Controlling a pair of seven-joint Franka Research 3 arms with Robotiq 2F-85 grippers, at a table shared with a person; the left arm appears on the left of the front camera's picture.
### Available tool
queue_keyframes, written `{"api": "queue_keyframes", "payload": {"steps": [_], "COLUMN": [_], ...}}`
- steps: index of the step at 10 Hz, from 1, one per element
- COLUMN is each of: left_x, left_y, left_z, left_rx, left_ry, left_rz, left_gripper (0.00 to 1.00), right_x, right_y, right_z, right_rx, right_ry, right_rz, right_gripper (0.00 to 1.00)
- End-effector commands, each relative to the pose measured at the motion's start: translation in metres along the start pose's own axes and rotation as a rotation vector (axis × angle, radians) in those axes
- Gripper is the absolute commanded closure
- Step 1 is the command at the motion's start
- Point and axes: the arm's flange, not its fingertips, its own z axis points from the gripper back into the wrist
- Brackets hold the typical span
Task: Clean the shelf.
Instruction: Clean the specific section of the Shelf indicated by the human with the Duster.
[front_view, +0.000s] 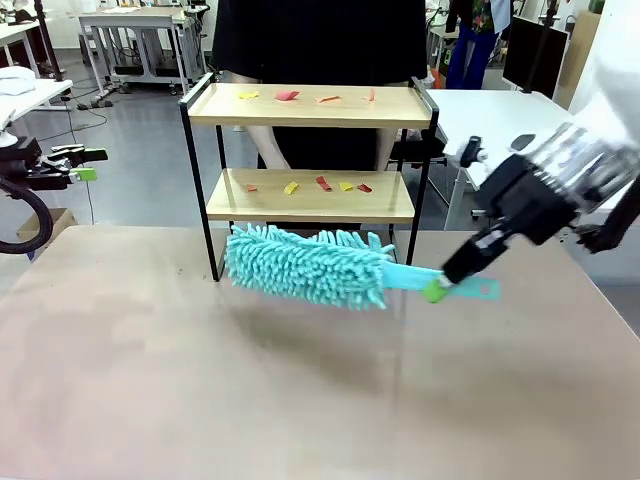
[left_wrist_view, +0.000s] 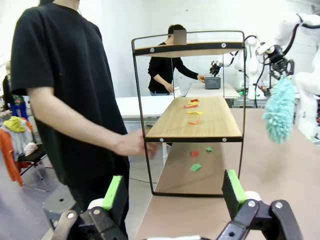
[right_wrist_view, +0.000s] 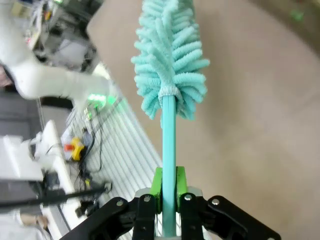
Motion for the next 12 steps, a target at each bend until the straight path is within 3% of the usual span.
{"api": "queue_keyframes", "payload": {"steps": [1,3,4,7,12], "left_x": [0.001,0.001,0.001,0.001,0.001], "left_y": [-0.002,-0.002,-0.002,-0.002,-0.002], "left_z": [0.0,0.0,0.0,0.0,0.0], "left_rx": [-0.003,-0.003,-0.003,-0.003,-0.003], "left_ry": [0.002,0.002,0.002,0.002,0.002], "left_rz": [-0.014,-0.014,-0.014,-0.014,-0.014], "left_gripper": [0.0,0.0,0.0,0.0,0.0], "right_x": [0.008,0.017,0.018,0.016,0.042], "right_y": [0.019,0.016,0.016,0.017,0.02], "right_z": [-0.035,-0.054,-0.05,-0.039,-0.107], "right_rx": [-0.077,-0.081,-0.095,-0.078,-0.208], "right_ry": [-0.093,-0.145,-0.056,-0.1,-0.185], "right_rz": [-0.044,-0.115,-0.105,-0.067,-0.23], "right_gripper": [0.87,0.87,0.87,0.87,0.87]}}
